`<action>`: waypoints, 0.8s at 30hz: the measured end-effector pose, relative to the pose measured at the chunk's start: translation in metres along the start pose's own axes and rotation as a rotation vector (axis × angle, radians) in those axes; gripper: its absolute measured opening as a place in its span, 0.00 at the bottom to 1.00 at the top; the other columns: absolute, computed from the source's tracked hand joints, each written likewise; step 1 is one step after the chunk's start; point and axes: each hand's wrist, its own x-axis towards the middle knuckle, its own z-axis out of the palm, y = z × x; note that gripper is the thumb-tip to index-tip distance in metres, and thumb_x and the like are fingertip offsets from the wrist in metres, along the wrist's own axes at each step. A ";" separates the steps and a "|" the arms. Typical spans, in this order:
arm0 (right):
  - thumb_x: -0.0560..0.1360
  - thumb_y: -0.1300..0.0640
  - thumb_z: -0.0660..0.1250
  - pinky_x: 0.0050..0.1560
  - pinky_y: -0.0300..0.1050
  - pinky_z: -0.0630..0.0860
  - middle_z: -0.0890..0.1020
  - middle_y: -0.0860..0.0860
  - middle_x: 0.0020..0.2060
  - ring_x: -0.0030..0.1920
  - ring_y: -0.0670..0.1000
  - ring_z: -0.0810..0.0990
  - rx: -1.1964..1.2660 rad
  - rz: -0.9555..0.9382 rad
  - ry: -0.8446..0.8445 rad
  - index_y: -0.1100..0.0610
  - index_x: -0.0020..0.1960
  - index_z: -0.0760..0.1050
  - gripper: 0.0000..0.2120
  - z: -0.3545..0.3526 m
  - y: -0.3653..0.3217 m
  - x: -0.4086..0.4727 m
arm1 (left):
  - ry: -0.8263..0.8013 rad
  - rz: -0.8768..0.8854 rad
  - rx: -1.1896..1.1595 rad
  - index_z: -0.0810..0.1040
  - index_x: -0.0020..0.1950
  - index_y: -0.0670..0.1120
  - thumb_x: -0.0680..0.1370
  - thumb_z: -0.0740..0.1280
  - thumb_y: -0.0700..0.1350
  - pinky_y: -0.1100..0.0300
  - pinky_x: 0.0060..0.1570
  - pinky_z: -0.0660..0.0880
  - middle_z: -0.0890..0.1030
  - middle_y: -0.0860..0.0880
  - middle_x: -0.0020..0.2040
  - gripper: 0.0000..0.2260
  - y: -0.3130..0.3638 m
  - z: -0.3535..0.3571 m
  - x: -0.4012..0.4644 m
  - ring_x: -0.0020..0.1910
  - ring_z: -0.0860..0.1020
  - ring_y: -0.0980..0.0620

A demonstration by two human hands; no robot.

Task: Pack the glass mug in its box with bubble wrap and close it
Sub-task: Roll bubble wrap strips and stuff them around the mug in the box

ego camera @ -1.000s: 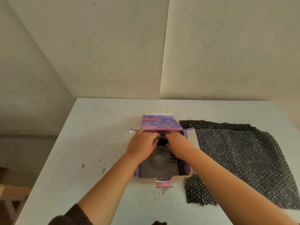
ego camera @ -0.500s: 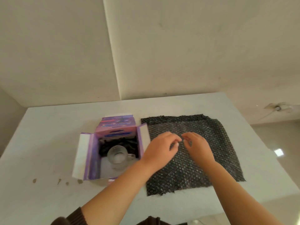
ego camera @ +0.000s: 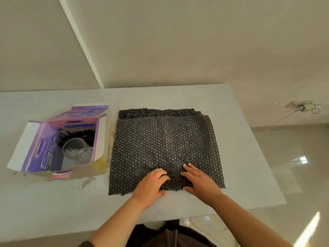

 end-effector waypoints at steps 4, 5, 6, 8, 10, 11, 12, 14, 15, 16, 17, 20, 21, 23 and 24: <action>0.77 0.46 0.63 0.71 0.41 0.44 0.53 0.48 0.76 0.76 0.50 0.48 -0.006 -0.046 0.039 0.52 0.74 0.60 0.29 0.010 0.009 -0.001 | 0.029 -0.059 -0.071 0.69 0.70 0.52 0.77 0.66 0.46 0.63 0.73 0.50 0.65 0.56 0.72 0.21 0.004 0.004 -0.002 0.74 0.57 0.58; 0.76 0.46 0.64 0.71 0.42 0.45 0.55 0.49 0.75 0.76 0.51 0.50 0.000 -0.058 0.066 0.53 0.73 0.61 0.29 0.012 0.011 -0.002 | 0.039 -0.088 -0.103 0.70 0.69 0.52 0.78 0.65 0.45 0.63 0.73 0.51 0.65 0.57 0.72 0.19 0.004 0.002 -0.003 0.74 0.57 0.59; 0.74 0.48 0.67 0.71 0.44 0.48 0.60 0.51 0.74 0.75 0.53 0.55 -0.011 -0.074 0.085 0.54 0.72 0.64 0.29 0.014 0.012 -0.004 | 0.051 -0.113 -0.128 0.71 0.68 0.52 0.78 0.64 0.44 0.64 0.72 0.53 0.66 0.57 0.72 0.18 0.003 0.001 -0.003 0.73 0.58 0.60; 0.67 0.53 0.75 0.67 0.48 0.63 0.74 0.54 0.66 0.68 0.56 0.70 -0.047 -0.135 0.135 0.56 0.65 0.73 0.28 0.014 0.015 -0.006 | 0.086 -0.133 -0.134 0.73 0.66 0.51 0.79 0.62 0.45 0.64 0.71 0.56 0.67 0.57 0.72 0.15 0.001 0.000 -0.005 0.73 0.59 0.60; 0.60 0.60 0.79 0.58 0.48 0.76 0.80 0.53 0.54 0.57 0.55 0.80 -0.032 -0.181 0.232 0.58 0.56 0.79 0.25 0.013 0.020 -0.007 | 0.138 -0.145 -0.116 0.75 0.63 0.50 0.79 0.61 0.46 0.64 0.69 0.60 0.68 0.56 0.70 0.13 0.000 -0.003 -0.007 0.72 0.61 0.60; 0.60 0.62 0.79 0.53 0.48 0.79 0.81 0.52 0.49 0.52 0.54 0.81 -0.005 -0.186 0.265 0.58 0.53 0.80 0.21 0.010 0.022 -0.007 | 0.167 -0.160 -0.105 0.76 0.61 0.49 0.79 0.61 0.46 0.64 0.67 0.62 0.70 0.56 0.69 0.12 0.000 -0.004 -0.008 0.70 0.64 0.59; 0.62 0.63 0.78 0.50 0.48 0.80 0.82 0.51 0.46 0.49 0.53 0.82 0.041 -0.169 0.284 0.58 0.50 0.81 0.17 0.006 0.023 -0.007 | 0.195 -0.172 -0.089 0.78 0.59 0.48 0.79 0.62 0.47 0.63 0.65 0.65 0.73 0.55 0.66 0.11 -0.002 -0.006 -0.010 0.68 0.67 0.58; 0.71 0.61 0.72 0.49 0.48 0.79 0.83 0.50 0.44 0.46 0.51 0.81 0.202 -0.033 0.301 0.57 0.49 0.81 0.08 -0.006 0.023 -0.005 | 0.244 -0.178 -0.055 0.80 0.55 0.47 0.78 0.64 0.47 0.62 0.57 0.72 0.79 0.53 0.55 0.09 -0.007 -0.014 -0.011 0.57 0.75 0.56; 0.74 0.58 0.69 0.50 0.45 0.77 0.83 0.49 0.45 0.46 0.50 0.80 0.283 0.057 0.294 0.56 0.51 0.81 0.07 -0.012 0.024 -0.002 | 0.251 -0.185 -0.048 0.80 0.54 0.47 0.78 0.64 0.46 0.62 0.51 0.73 0.80 0.53 0.51 0.08 -0.010 -0.020 -0.011 0.51 0.77 0.55; 0.75 0.57 0.67 0.50 0.41 0.75 0.83 0.48 0.46 0.47 0.48 0.79 0.334 0.123 0.291 0.55 0.53 0.80 0.08 -0.019 0.025 0.001 | 0.253 -0.196 -0.045 0.80 0.53 0.47 0.78 0.64 0.46 0.63 0.45 0.72 0.81 0.53 0.47 0.07 -0.013 -0.028 -0.010 0.46 0.78 0.54; 0.76 0.56 0.66 0.50 0.38 0.73 0.82 0.47 0.47 0.47 0.48 0.79 0.344 0.161 0.293 0.54 0.54 0.80 0.08 -0.026 0.026 0.007 | 0.246 -0.211 -0.041 0.79 0.53 0.48 0.79 0.63 0.46 0.63 0.41 0.71 0.82 0.52 0.45 0.07 -0.016 -0.036 -0.008 0.43 0.78 0.54; 0.76 0.53 0.65 0.49 0.42 0.74 0.82 0.47 0.48 0.48 0.48 0.78 0.291 0.217 0.280 0.50 0.54 0.79 0.08 -0.049 0.034 0.025 | 0.175 -0.285 -0.047 0.74 0.54 0.50 0.80 0.62 0.49 0.59 0.38 0.71 0.81 0.52 0.45 0.06 -0.029 -0.060 0.005 0.40 0.77 0.52; 0.76 0.52 0.65 0.49 0.43 0.74 0.82 0.47 0.48 0.48 0.49 0.78 0.259 0.235 0.259 0.50 0.55 0.78 0.08 -0.055 0.036 0.032 | 0.146 -0.309 -0.042 0.73 0.55 0.51 0.79 0.62 0.49 0.57 0.39 0.72 0.81 0.51 0.46 0.06 -0.033 -0.067 0.011 0.41 0.77 0.52; 0.76 0.51 0.65 0.52 0.46 0.73 0.82 0.48 0.49 0.50 0.51 0.78 0.156 0.260 0.212 0.49 0.56 0.76 0.09 -0.062 0.039 0.043 | 0.088 -0.323 -0.007 0.72 0.56 0.51 0.78 0.64 0.50 0.55 0.42 0.73 0.81 0.50 0.48 0.08 -0.040 -0.076 0.023 0.45 0.78 0.50; 0.76 0.51 0.65 0.55 0.46 0.71 0.82 0.48 0.50 0.52 0.51 0.77 0.087 0.257 0.193 0.49 0.58 0.75 0.11 -0.063 0.040 0.047 | 0.072 -0.316 0.003 0.72 0.57 0.51 0.78 0.65 0.50 0.54 0.44 0.73 0.81 0.49 0.49 0.09 -0.043 -0.078 0.028 0.46 0.78 0.49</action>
